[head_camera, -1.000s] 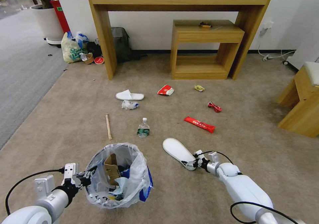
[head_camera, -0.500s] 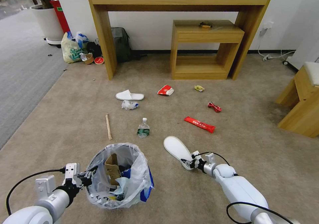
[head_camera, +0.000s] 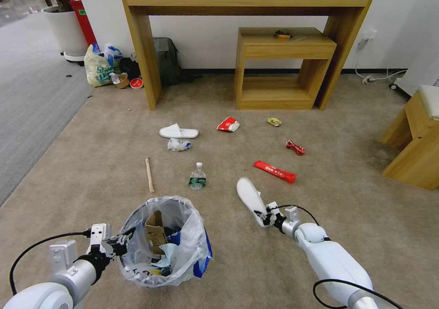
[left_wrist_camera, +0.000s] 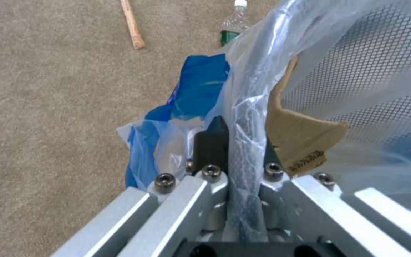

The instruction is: Pick up the trash bin and place the garbage on the floor into it.

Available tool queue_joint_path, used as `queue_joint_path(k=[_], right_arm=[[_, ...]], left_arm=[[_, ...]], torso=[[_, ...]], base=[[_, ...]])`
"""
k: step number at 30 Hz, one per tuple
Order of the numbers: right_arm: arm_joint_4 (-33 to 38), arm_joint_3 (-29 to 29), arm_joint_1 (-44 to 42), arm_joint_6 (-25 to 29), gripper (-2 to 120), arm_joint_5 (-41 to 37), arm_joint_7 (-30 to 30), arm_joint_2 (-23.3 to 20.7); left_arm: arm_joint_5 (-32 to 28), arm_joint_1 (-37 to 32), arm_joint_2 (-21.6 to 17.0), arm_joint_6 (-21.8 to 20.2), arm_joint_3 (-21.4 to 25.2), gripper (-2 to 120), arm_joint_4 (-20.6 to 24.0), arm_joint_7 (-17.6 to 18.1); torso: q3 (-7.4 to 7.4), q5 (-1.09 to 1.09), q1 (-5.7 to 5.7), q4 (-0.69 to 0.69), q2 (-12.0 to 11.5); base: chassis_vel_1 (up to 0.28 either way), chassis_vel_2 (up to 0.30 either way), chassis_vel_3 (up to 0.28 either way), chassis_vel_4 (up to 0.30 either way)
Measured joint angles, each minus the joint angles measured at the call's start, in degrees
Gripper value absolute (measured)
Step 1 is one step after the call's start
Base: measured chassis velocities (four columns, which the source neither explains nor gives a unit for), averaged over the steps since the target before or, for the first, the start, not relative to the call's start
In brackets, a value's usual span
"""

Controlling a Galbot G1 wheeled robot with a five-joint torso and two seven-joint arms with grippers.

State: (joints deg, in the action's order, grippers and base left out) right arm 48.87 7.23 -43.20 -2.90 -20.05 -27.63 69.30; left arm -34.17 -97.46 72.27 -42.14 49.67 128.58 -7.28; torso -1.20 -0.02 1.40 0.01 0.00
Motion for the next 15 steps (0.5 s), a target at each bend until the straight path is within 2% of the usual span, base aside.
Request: queue_joint_path(k=[6, 9, 10, 11, 13, 14, 15], right_arm=[[7.47, 1.28, -1.28, -0.78, 2, -0.48, 0.53, -3.21], [21.95, 1.81, -2.55, -3.07, 2, -2.82, 1.59, -8.57], [25.61, 1.64, -2.61, -3.66, 2, -3.61, 1.93, -9.59], [25.61, 1.64, -2.61, -3.66, 2, -3.61, 1.93, -9.59], [36.57, -0.25, -2.34, -6.24, 2, -7.25, 3.81, -12.29], [36.57, -0.25, -2.34, -6.24, 2, -7.25, 3.81, -12.29], [40.58, -1.38, -1.86, -7.09, 2, -8.28, 4.57, -12.9]], left_arm=[[-0.12, 0.1, -0.2, 0.0, 0.11, 0, -0.16, 0.0], [-0.14, 0.39, -0.29, 0.0, 0.11, 0, -0.6, 0.01], [-0.14, 0.48, -0.29, 0.0, 0.09, 0, -0.69, 0.01], [-0.14, 0.48, -0.29, 0.0, 0.09, 0, -0.69, 0.01], [-0.14, 0.86, -0.28, 0.0, 0.0, 0, -1.08, 0.04], [-0.14, 0.86, -0.28, 0.0, 0.0, 0, -1.08, 0.04], [-0.14, 1.09, -0.29, 0.0, -0.09, 0, -1.22, 0.05]], torso=[[0.0, 0.02, 0.0, 0.02, 0.0], [0.0, 0.02, 0.0, 0.04, 0.0], [0.01, 0.02, 0.0, 0.0, 0.0], [0.01, 0.02, 0.0, 0.0, 0.0], [0.0, 0.01, 0.0, 0.01, 0.0], [0.0, 0.01, 0.0, 0.01, 0.0], [0.0, 0.02, 0.0, 0.01, 0.0]], base=[[0.0, 0.0, 0.0, 0.0], [0.0, 0.0, 0.0, 0.0], [0.0, 0.0, 0.0, 0.0], [0.0, 0.0, 0.0, 0.0], [0.0, 0.0, 0.0, 0.0], [0.0, 0.0, 0.0, 0.0], [0.0, 0.0, 0.0, 0.0]])
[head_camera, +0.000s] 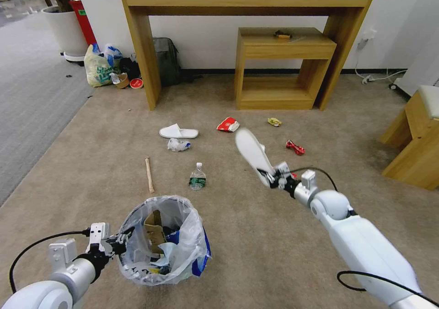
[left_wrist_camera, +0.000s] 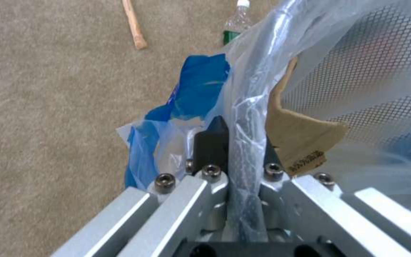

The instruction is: Pick up the trash bin and place the garbage on the floor into it.

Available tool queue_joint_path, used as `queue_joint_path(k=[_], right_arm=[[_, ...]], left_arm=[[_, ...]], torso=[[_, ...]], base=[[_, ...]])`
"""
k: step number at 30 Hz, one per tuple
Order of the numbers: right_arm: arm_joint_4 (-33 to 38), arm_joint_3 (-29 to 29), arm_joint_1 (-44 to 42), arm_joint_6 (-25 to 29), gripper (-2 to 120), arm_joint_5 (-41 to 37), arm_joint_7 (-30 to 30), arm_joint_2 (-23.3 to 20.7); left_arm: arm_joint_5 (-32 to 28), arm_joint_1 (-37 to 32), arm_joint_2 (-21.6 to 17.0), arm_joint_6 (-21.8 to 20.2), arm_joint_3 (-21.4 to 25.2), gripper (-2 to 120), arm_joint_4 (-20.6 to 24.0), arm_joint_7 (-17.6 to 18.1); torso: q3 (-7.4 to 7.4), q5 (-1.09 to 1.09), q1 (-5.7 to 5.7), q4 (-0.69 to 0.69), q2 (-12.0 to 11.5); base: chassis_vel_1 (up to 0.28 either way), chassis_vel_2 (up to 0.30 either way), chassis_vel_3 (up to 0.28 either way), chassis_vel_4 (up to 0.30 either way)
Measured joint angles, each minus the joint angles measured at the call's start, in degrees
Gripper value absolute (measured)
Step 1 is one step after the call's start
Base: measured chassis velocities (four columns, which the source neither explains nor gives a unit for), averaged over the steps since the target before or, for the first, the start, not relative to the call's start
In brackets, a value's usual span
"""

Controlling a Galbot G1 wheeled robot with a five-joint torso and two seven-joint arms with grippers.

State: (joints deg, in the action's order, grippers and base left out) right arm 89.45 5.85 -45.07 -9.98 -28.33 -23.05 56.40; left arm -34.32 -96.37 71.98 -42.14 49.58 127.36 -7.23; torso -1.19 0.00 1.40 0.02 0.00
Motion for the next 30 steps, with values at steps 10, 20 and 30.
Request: queue_joint_path(k=[10, 20, 30], right_arm=[[17.83, -6.74, 2.22, -4.47, 2, -4.65, 1.87, -0.16], [22.62, -16.87, 5.13, -5.28, 2, -6.68, 2.57, 1.1], [20.37, -26.35, 7.48, -5.41, 2, -6.21, 3.87, 6.66]], left_arm=[[0.04, 0.38, -0.15, 0.0, -0.24, 0, -0.3, 0.02], [1.17, 0.9, -0.07, 0.0, -1.98, 0, -0.34, 0.24], [1.51, 1.02, 0.21, 0.0, -2.62, 0, 0.2, 0.8]], torso=[[0.0, 0.01, 0.0, -0.01, 0.0], [0.0, 0.01, 0.0, 0.0, 0.0], [0.0, 0.0, 0.0, 0.0, 0.0]], base=[[0.0, 0.0, 0.0, 0.0], [0.0, 0.0, 0.0, 0.0], [0.0, 0.0, 0.0, 0.0]])
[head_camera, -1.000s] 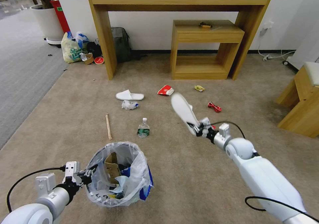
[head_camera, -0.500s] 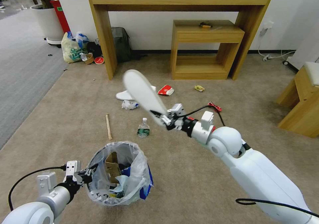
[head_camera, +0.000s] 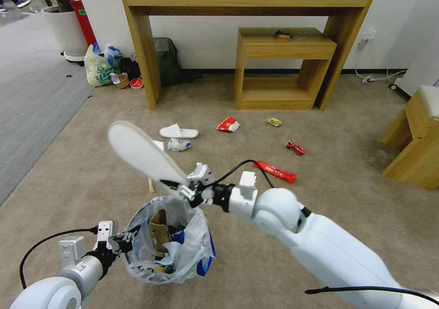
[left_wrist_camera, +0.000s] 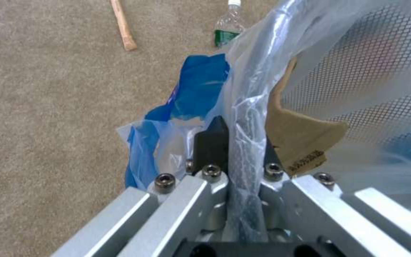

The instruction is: Pick up the trash bin and place the garbage on the floor into it.

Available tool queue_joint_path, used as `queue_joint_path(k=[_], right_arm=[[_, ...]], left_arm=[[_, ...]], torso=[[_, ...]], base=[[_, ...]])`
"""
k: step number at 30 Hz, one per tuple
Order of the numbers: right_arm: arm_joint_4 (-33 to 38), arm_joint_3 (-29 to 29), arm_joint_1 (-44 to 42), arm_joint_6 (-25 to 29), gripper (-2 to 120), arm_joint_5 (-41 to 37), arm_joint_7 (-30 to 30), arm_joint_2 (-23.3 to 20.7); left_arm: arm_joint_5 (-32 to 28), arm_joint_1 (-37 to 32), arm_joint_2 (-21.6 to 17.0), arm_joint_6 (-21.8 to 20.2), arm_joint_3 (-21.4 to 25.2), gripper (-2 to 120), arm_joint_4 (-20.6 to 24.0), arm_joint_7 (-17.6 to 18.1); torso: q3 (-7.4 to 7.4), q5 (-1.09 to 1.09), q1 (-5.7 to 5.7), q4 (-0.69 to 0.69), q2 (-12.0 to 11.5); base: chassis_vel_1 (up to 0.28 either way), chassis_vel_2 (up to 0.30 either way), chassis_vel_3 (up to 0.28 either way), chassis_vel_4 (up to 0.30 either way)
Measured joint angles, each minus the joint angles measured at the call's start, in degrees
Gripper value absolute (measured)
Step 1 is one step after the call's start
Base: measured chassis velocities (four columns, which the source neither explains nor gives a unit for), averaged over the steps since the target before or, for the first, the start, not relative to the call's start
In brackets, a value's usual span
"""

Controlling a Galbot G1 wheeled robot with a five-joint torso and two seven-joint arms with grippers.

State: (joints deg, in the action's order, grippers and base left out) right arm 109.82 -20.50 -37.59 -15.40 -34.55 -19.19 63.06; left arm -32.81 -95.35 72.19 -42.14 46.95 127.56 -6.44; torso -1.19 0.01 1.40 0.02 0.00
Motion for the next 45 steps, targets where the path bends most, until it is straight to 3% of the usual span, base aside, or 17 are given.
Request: queue_joint_path(k=[8, 27, 33, 35, 37, 41, 44, 45], right_arm=[[-1.18, -4.43, -1.28, 0.29, 2, 1.31, 0.33, 1.1], [-0.98, -5.93, -4.54, 0.76, 4, 3.0, 0.17, -1.77], [-1.06, -5.93, -5.63, 0.86, 31, 4.12, 0.08, -2.56], [-1.09, -5.93, -5.69, 0.9, 32, 4.17, 0.09, -2.6], [-1.21, -5.91, -5.9, 1.23, 43, 4.39, 0.12, -2.82], [-1.29, -5.8, -6.07, 1.54, 54, 4.46, 0.22, -3.14], [-1.16, -5.2, -6.26, 1.96, 70, 4.58, 0.41, -3.67], [-1.16, -5.2, -6.26, 1.96, 70, 4.58, 0.41, -3.67]], left_arm=[[-0.13, 0.63, 0.08, 0.0, 0.04, 0, -0.13, 0.11], [-0.74, 1.37, -0.4, 0.0, 0.13, 0, -0.79, 0.13], [-0.9, 1.38, -0.52, 0.0, 0.21, 0, -0.79, 0.1], [-0.93, 1.39, -0.56, 0.0, 0.23, 0, -0.79, 0.09], [-1.07, 1.43, -0.68, 0.0, 0.32, 0, -0.79, 0.07], [-1.18, 1.43, -0.81, 0.0, 0.45, 0, -0.77, 0.04], [-1.24, 1.43, -0.87, 0.0, 0.51, 0, -0.77, 0.0], [-1.24, 1.43, -0.87, 0.0, 0.51, 0, -0.77, 0.0]], torso=[[0.0, 0.0, 0.0, 0.0, 0.0], [0.0, -0.01, 0.0, 0.01, 0.0], [0.0, -0.01, 0.0, 0.0, 0.0], [0.0, -0.01, 0.0, 0.0, 0.0], [0.0, -0.01, 0.0, 0.0, 0.0], [0.0, -0.01, 0.0, 0.0, 0.0], [0.0, -0.01, 0.0, 0.0, 0.0], [0.0, -0.01, 0.0, 0.0, 0.0]], base=[[0.0, 0.0, 0.0, 0.0], [0.0, 0.0, 0.0, 0.0], [0.0, 0.0, 0.0, 0.0], [0.0, 0.0, 0.0, 0.0], [0.0, 0.0, 0.0, 0.0], [0.0, 0.0, 0.0, 0.0], [0.0, 0.0, 0.0, 0.0], [0.0, 0.0, 0.0, 0.0]])
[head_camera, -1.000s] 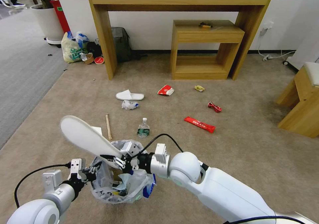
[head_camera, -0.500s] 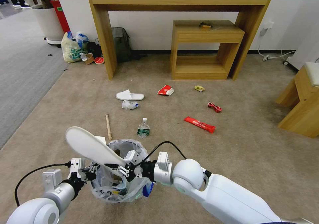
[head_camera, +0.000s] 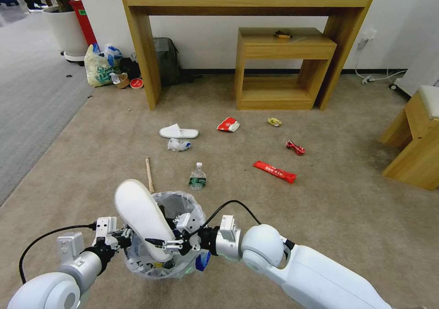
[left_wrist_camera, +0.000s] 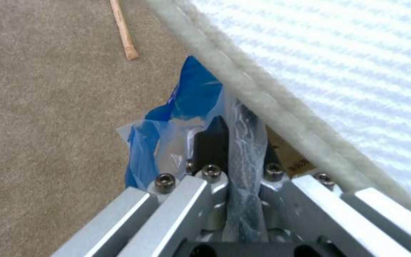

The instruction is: Pick up the trash bin and place the garbage on the floor into it.

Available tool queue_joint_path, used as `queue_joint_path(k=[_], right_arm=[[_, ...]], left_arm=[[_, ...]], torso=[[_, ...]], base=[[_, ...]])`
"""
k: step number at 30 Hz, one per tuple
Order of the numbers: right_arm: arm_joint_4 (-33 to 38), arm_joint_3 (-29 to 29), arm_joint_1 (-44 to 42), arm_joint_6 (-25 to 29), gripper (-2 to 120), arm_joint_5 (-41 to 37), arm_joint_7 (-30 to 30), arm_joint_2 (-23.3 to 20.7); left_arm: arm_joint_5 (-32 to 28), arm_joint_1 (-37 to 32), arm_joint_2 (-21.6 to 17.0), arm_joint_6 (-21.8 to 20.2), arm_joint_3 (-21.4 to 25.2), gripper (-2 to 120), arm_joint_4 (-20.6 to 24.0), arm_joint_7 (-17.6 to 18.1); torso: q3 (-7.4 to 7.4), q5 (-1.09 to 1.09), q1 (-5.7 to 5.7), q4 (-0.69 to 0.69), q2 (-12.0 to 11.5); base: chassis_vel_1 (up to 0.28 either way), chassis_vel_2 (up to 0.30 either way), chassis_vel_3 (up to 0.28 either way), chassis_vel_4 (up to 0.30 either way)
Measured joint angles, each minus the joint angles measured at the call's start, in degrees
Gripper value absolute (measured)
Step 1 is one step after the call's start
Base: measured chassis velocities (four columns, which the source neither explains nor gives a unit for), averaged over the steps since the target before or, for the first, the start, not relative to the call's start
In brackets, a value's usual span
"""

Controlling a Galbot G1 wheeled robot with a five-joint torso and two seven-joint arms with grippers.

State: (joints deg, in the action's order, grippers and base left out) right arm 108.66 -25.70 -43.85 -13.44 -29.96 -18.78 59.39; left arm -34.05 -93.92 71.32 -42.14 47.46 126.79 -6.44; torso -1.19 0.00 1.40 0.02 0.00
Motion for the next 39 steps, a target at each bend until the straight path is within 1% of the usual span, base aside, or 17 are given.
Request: queue_joint_path(k=[2, 3, 4, 6, 7, 10, 21, 26, 30, 31, 32, 34, 36, 37, 38, 39], right_arm=[[0.21, 0.42, -0.02, 0.05, 76, 0.0, 0.12, -0.37], [0.36, 0.68, -0.12, 0.06, 82, 0.0, 0.16, -0.75], [0.36, 0.68, -0.12, 0.06, 82, 0.0, 0.16, -0.75], [0.46, 1.0, -0.38, 0.19, 91, 0.09, 0.19, -1.3], [0.71, 1.2, -0.54, 0.28, 96, 0.28, 0.19, -1.58], [1.17, 1.32, -0.62, 0.29, 100, 0.34, 0.2, -1.77], [0.98, 1.97, -0.26, 0.58, 100, 1.1, 0.37, -1.3], [2.18, 3.97, -0.04, 0.23, 100, -0.09, 1.03, -1.42], [3.75, 6.54, -0.49, -0.46, 100, -1.47, 1.8, -1.92], [4.57, 8.31, -1.14, -0.79, 100, -2.2, 2.35, -2.13], [4.57, 8.31, -1.14, -0.79, 100, -2.2, 2.35, -2.13], [5.5, 11.6, -2.26, -1.15, 100, -3.55, 4.44, -2.46], [5.55, 12.44, -2.53, -1.17, 100, -3.85, 5.23, -2.58], [5.6, 13.67, -2.87, -1.24, 100, -4.36, 6.96, -2.83], [5.61, 13.93, -2.93, -1.27, 100, -4.51, 7.38, -2.89], [5.65, 15.71, -3.6, -1.76, 100, -5.53, 9.47, -3.24]], left_arm=[[0.0, 0.0, -0.02, 0.0, 0.0, 0, -0.01, -0.01], [-0.01, 0.04, -0.06, 0.0, 0.0, 0, -0.02, -0.03], [-0.01, 0.04, -0.06, 0.0, 0.0, 0, -0.02, -0.03], [-0.01, 0.13, -0.07, 0.0, -0.04, 0, -0.02, -0.03], [-0.02, 0.23, -0.07, 0.0, -0.14, 0, -0.01, -0.04], [-0.02, 0.36, -0.06, 0.0, -0.27, 0, -0.03, -0.04], [0.0, 0.51, 0.05, 0.0, -0.25, 0, -0.09, -0.05], [0.02, 0.57, 0.4, 0.0, -0.15, 0, -0.25, -0.05], [0.22, 0.63, 1.6, 0.0, 0.05, 0, -0.33, -0.02], [-0.04, 0.55, 1.9, 0.0, 0.37, 0, 0.02, 0.04], [-0.04, 0.55, 1.9, 0.0, 0.37, 0, 0.02, 0.04], [-0.36, 0.09, 1.56, 0.01, 0.91, 0, 0.51, 0.36], [-0.39, -0.02, 1.34, 0.0, 1.03, 0, 0.5, 0.48], [-0.41, -0.1, 1.24, 0.0, 1.18, 0, 0.47, 0.57], [-0.42, -0.09, 1.24, 0.0, 1.22, 0, 0.42, 0.58], [-0.43, -0.09, 1.25, 0.0, 1.38, 0, 0.1, 0.63]], torso=[[0.0, 0.0, 0.0, 0.0, 0.0], [0.0, 0.0, 0.0, 0.0, 0.0], [0.0, 0.0, 0.0, 0.0, 0.0], [0.0, 0.0, 0.0, 0.01, 0.0], [0.0, 0.0, 0.0, 0.01, 0.0], [0.0, 0.0, 0.0, 0.0, 0.0], [0.0, 0.0, 0.0, 0.0, 0.0], [0.0, 0.0, 0.0, 0.0, 0.0], [0.0, 0.0, 0.0, 0.0, 0.0], [0.0, 0.01, 0.0, 0.0, 0.0], [0.0, 0.01, 0.0, 0.0, 0.0], [0.0, 0.0, 0.0, 0.01, 0.0], [0.0, 0.0, 0.0, 0.0, 0.0], [0.0, 0.0, 0.0, 0.0, 0.0], [0.0, 0.0, 0.0, 0.0, 0.0], [0.0, 0.0, 0.0, -0.01, 0.0]], base=[[0.0, 0.0, 0.0, 0.0], [0.0, 0.0, 0.0, 0.0], [0.0, 0.0, 0.0, 0.0], [0.0, 0.0, 0.0, 0.0], [0.0, 0.0, 0.0, 0.0], [0.0, 0.0, 0.0, 0.0], [0.0, 0.0, 0.0, 0.0], [0.0, 0.0, 0.0, 0.0], [0.0, 0.0, 0.0, 0.0], [0.0, 0.0, 0.0, 0.0], [0.0, 0.0, 0.0, 0.0], [0.0, 0.0, 0.0, 0.0], [0.0, 0.0, 0.0, 0.0], [0.0, 0.0, 0.0, 0.0], [0.0, 0.0, 0.0, 0.0], [0.0, 0.0, 0.0, 0.0]])
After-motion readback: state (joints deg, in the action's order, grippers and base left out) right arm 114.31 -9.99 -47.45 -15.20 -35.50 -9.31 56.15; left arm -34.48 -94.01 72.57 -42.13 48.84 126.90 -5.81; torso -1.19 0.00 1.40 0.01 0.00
